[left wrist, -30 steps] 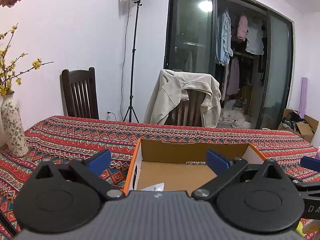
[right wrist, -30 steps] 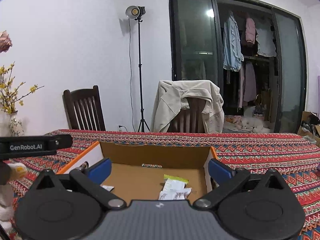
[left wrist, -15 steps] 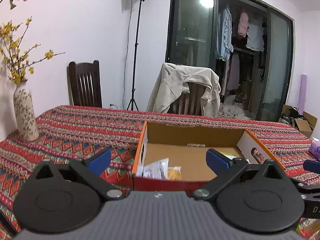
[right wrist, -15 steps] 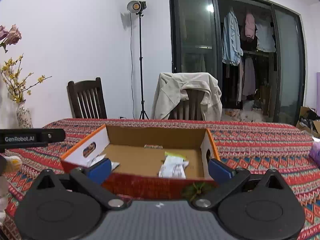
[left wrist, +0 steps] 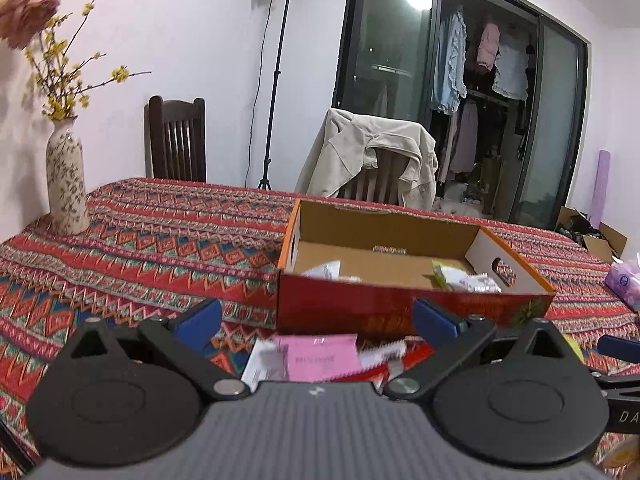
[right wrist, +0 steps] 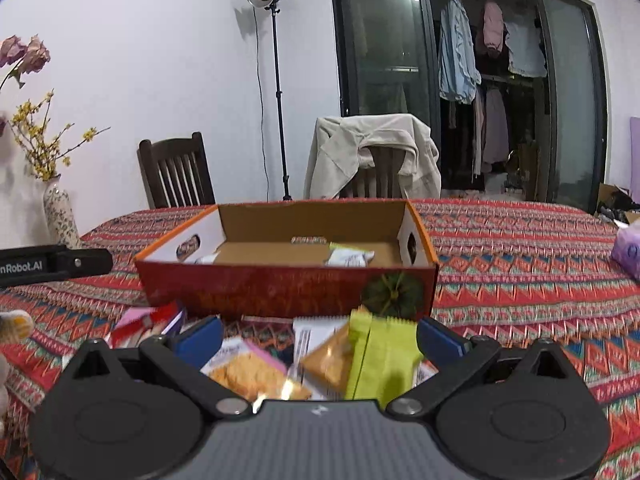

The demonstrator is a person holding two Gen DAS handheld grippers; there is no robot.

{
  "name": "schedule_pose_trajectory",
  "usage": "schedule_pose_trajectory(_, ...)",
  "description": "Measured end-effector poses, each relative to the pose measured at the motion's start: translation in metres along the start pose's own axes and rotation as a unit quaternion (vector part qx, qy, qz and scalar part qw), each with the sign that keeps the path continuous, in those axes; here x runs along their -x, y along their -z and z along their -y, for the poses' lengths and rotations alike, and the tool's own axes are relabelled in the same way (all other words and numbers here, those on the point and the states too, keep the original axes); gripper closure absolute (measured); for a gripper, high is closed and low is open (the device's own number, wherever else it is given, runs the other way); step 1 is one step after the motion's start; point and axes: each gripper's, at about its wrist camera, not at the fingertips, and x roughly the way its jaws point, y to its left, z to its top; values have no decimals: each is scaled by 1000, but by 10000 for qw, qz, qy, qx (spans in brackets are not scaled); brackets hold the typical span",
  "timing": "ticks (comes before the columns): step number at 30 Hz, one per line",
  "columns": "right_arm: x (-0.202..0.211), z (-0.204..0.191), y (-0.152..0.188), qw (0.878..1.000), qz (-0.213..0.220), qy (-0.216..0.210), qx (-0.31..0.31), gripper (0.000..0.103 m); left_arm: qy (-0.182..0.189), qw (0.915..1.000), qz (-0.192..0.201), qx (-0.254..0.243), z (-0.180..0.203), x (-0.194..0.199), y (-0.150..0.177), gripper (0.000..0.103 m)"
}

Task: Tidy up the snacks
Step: 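Withdraw both tools from the box back to the snack pile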

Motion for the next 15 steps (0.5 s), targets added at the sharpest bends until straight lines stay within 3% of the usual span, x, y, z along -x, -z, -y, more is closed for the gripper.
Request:
schedule_pose_trajectory(9, 8, 6, 20, 9999, -87, -9, -112, 0, -1, 9996, 98, -253, -5, 20, 18, 0)
schedule_pose_trajectory(15, 6, 11, 29, 9994, -245, 83, -216, 0, -44, 9996, -38, -269, -12, 21, 27, 0)
